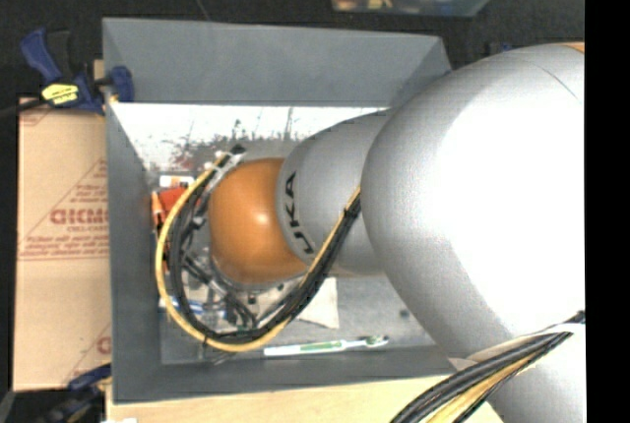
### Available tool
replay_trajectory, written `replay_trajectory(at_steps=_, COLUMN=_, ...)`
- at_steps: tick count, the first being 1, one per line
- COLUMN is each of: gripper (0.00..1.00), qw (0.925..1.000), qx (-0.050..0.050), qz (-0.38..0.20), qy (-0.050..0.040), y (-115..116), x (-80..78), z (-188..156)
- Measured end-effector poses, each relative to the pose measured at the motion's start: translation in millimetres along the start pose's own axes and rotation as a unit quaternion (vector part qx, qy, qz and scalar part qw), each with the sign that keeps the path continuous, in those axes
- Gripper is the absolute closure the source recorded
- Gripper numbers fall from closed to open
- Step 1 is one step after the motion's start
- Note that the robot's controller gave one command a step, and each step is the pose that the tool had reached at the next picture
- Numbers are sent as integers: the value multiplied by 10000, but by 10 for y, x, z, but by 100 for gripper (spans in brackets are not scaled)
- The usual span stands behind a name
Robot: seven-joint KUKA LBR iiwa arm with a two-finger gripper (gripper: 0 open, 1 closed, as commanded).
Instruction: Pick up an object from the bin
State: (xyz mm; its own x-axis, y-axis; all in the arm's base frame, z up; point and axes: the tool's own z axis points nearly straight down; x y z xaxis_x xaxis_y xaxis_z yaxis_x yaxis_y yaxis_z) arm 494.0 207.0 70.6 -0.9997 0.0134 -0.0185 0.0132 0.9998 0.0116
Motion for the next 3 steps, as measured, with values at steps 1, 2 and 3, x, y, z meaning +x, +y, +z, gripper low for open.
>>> replay_trajectory(at_steps=1, gripper=100, qw=9996, qx=-7, qz=272, qy=-3, y=39, x=13, z=-8)
replay_trajectory(at_steps=2, gripper=100, qw=9996, qx=-7, qz=284, qy=-2, y=41, x=15, z=-9)
replay_trajectory(at_steps=3, gripper=100, qw=9996, qx=15, qz=285, qy=62, y=33, x=42, z=-338)
